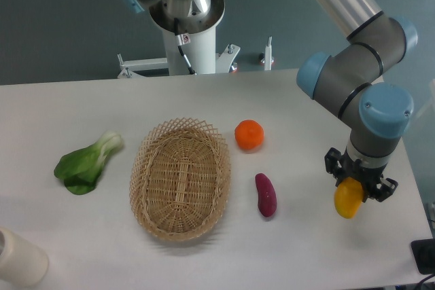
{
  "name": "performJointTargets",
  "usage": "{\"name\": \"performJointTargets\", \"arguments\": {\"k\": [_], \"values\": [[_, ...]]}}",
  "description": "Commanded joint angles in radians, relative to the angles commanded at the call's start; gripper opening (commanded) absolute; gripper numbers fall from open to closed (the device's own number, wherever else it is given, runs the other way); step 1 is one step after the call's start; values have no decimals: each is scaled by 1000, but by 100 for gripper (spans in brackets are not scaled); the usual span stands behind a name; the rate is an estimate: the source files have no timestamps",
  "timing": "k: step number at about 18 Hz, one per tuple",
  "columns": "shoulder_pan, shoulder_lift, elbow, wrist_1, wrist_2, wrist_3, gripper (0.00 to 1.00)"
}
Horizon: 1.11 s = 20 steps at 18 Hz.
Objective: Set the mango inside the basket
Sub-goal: 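Hold the yellow mango in the gripper and begin moving toward the basket, then carry the held yellow mango over and lower it into the wicker basket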
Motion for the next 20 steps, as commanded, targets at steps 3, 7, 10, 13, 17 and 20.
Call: {"name": "performJointTargets", "arguments": {"k": [3, 7, 10, 13, 17, 20], "values": [[0, 0, 0, 0, 0, 0, 43], [0, 0, 0, 0, 0, 0, 43], [0, 2, -8, 2, 0, -2, 43], [-5, 8, -17, 3, 0, -3, 43], [-12, 15, -31, 5, -2, -6, 43], [-38, 21, -40, 5, -5, -27, 43]]}}
